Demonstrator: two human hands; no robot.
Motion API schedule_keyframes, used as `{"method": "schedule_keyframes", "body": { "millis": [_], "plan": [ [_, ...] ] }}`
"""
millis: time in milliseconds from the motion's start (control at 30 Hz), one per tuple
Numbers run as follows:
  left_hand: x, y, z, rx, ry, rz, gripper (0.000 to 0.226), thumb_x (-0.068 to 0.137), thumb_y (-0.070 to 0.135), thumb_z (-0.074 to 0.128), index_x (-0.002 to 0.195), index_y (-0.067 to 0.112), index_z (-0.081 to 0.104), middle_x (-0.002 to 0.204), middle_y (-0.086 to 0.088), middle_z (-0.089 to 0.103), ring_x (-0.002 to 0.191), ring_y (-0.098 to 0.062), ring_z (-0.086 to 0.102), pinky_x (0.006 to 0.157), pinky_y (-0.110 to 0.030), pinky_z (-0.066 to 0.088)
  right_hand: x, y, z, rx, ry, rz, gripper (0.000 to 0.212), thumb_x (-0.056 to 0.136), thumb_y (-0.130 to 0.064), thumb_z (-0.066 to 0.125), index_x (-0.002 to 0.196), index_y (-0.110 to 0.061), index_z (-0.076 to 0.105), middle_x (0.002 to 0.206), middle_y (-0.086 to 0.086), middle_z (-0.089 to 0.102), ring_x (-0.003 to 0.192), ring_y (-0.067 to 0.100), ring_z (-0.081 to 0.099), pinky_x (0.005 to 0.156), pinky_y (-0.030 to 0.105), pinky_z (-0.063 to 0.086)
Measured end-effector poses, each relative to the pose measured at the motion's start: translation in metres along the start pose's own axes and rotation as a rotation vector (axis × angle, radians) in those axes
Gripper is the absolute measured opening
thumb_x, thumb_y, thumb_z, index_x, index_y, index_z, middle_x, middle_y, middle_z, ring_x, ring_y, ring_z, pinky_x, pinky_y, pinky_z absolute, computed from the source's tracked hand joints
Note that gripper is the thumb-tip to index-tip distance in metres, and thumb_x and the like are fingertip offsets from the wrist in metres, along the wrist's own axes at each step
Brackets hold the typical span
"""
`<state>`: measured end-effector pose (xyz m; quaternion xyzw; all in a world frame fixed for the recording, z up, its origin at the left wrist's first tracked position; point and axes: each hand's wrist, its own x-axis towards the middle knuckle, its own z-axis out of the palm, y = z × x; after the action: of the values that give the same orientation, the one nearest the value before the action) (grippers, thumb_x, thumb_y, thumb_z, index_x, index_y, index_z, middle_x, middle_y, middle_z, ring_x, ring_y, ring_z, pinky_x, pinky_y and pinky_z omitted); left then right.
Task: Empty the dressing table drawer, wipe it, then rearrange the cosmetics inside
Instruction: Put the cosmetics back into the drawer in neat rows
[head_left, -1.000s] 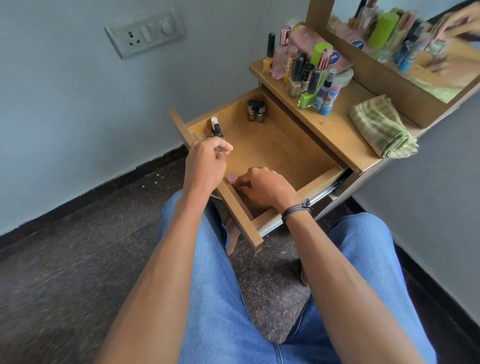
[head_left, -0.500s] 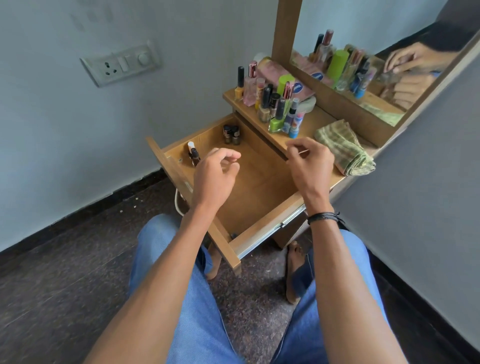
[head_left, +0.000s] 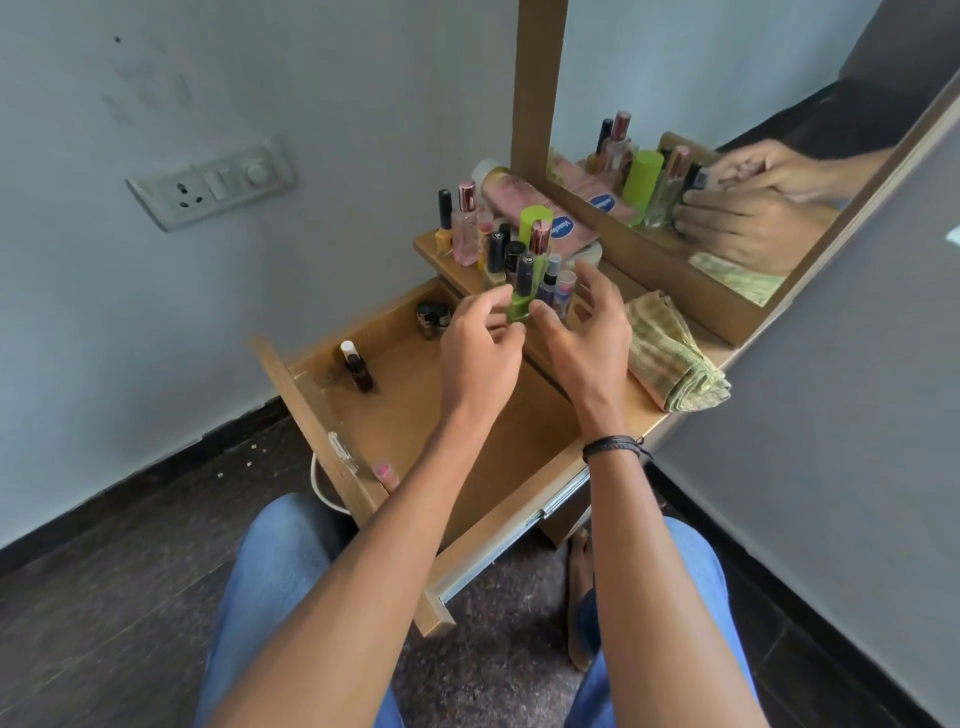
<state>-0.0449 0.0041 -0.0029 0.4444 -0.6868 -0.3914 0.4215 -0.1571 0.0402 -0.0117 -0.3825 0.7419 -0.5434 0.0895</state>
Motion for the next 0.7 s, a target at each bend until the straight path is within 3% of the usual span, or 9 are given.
{"method": "schedule_keyframes", "body": {
  "millis": [133, 233, 300, 433, 533, 600, 700],
  "plan": [
    [0.004, -0.002, 0.006, 0.017, 0.076, 0.022, 0.040, 0.091, 0.000, 0.066, 0.129, 0.011, 0.066, 0.122, -0.002, 0.063, 0.099, -0.005, 0.064, 0.078, -0.007, 0.051, 0.003, 0.005, 0.007, -0.070, 0.025, -0.026, 0.014, 0.090, -0.031, 0.071, 0.100, -0.021, 0.068, 0.093, -0.006, 0.070, 0.082, 0.013, 0.064, 0.074, 0.035, 0.054],
    [0.004, -0.004, 0.008, 0.029, 0.066, 0.022, 0.038, 0.090, 0.000, 0.067, 0.126, 0.012, 0.067, 0.120, -0.002, 0.063, 0.097, -0.005, 0.065, 0.076, -0.007, 0.052, 0.001, 0.009, 0.009, -0.063, 0.032, -0.013, 0.013, 0.093, -0.028, 0.068, 0.085, -0.022, 0.061, 0.075, -0.008, 0.065, 0.065, 0.010, 0.055, 0.059, 0.031, 0.041],
    [0.003, -0.005, 0.008, 0.021, 0.054, 0.014, 0.038, 0.090, 0.000, 0.067, 0.126, 0.012, 0.068, 0.119, -0.003, 0.065, 0.096, -0.006, 0.066, 0.075, -0.007, 0.051, 0.001, 0.009, 0.009, -0.062, 0.044, -0.014, 0.017, 0.094, -0.027, 0.067, 0.083, -0.018, 0.060, 0.072, -0.007, 0.063, 0.062, 0.009, 0.053, 0.056, 0.030, 0.040],
    [-0.006, -0.009, -0.003, -0.014, 0.022, -0.003, 0.037, 0.091, 0.000, 0.066, 0.125, 0.014, 0.068, 0.114, 0.000, 0.068, 0.097, -0.004, 0.067, 0.077, -0.008, 0.051, -0.004, 0.006, 0.008, -0.038, 0.115, -0.017, 0.022, 0.093, -0.020, 0.069, 0.077, -0.019, 0.054, 0.066, -0.010, 0.054, 0.057, 0.003, 0.047, 0.053, 0.017, 0.032],
    [-0.020, -0.015, -0.019, -0.060, 0.019, -0.075, 0.035, 0.092, 0.003, 0.065, 0.123, 0.019, 0.069, 0.110, 0.005, 0.070, 0.095, 0.000, 0.067, 0.076, -0.009, 0.050, -0.012, 0.006, 0.002, 0.026, 0.159, 0.002, 0.013, 0.094, -0.021, 0.068, 0.084, -0.015, 0.062, 0.072, -0.003, 0.064, 0.062, 0.013, 0.055, 0.058, 0.034, 0.044],
    [-0.030, -0.017, -0.029, -0.083, 0.006, -0.114, 0.034, 0.093, 0.005, 0.065, 0.122, 0.021, 0.070, 0.108, 0.009, 0.071, 0.094, 0.002, 0.067, 0.075, -0.009, 0.051, -0.017, 0.006, -0.007, 0.124, 0.141, 0.024, 0.007, 0.095, -0.020, 0.068, 0.088, -0.017, 0.066, 0.074, -0.009, 0.066, 0.064, 0.009, 0.058, 0.061, 0.035, 0.051],
    [-0.042, -0.017, -0.044, -0.111, -0.005, -0.139, 0.034, 0.092, 0.005, 0.066, 0.121, 0.023, 0.071, 0.107, 0.012, 0.072, 0.094, 0.002, 0.068, 0.079, -0.012, 0.054, -0.027, 0.005, -0.018, 0.174, -0.033, 0.004, 0.004, 0.094, -0.023, 0.070, 0.093, -0.019, 0.070, 0.081, -0.010, 0.070, 0.074, 0.011, 0.066, 0.073, 0.045, 0.059]
  ]
}}
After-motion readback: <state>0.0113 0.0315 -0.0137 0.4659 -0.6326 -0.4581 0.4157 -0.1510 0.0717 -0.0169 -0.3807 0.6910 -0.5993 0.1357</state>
